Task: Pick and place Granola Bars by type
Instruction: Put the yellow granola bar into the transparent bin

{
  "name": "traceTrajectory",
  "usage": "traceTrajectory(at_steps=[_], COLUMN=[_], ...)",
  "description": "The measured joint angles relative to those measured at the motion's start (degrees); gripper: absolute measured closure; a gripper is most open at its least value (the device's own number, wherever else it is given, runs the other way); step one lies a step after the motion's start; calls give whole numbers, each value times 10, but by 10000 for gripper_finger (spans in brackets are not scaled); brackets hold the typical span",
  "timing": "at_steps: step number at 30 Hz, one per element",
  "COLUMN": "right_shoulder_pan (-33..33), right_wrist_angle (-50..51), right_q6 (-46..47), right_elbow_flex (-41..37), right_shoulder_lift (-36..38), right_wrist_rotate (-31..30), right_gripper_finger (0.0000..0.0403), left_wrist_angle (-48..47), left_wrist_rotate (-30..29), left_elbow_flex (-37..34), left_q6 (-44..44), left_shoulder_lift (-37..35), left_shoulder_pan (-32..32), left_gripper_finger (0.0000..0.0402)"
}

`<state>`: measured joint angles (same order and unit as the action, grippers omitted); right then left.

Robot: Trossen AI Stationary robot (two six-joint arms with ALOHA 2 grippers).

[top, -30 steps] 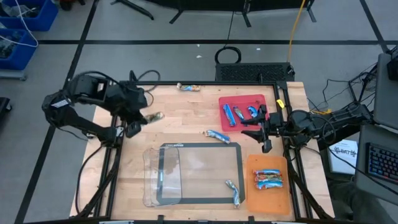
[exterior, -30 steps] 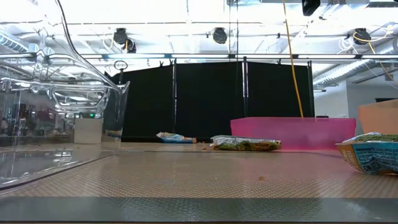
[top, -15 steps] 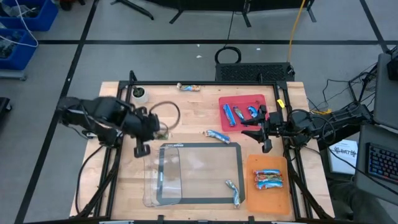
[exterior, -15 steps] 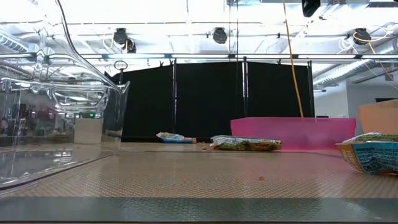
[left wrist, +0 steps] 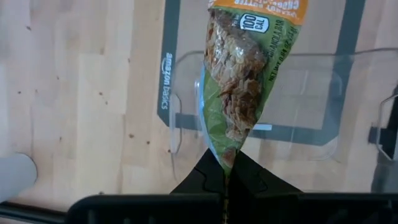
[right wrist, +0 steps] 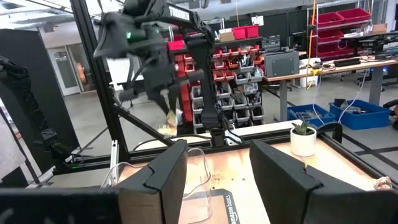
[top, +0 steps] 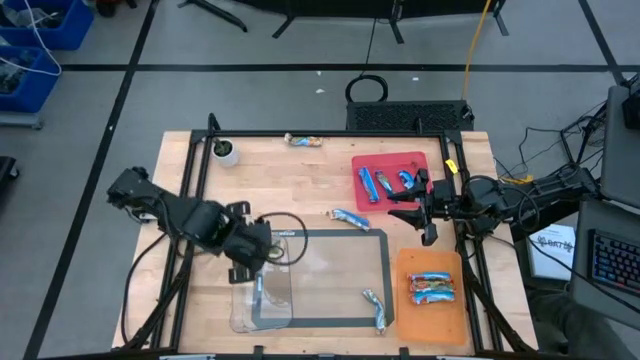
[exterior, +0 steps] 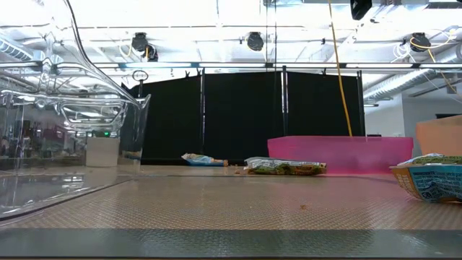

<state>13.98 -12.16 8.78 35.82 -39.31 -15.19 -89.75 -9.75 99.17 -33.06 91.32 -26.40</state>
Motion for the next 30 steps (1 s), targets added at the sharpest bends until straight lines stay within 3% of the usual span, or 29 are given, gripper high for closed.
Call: traceTrajectory(at_steps=[18,30], right_shoulder_pan=[0,0], right_wrist_angle=[4,4], right_q6=[0,0], right_elbow_flex=[0,0], right_shoulder_lift=[0,0], right_wrist_rotate=[3,3], right_gripper_finger=[236,236], left_wrist_angle=[169,296], left_wrist_rotate=[21,37], left_elbow_flex=[-221,-304], left_q6=[-33,-119], left_shoulder_lift=[-13,-13], left_shoulder_pan=[-40,-106], left_gripper_finger=[399,399])
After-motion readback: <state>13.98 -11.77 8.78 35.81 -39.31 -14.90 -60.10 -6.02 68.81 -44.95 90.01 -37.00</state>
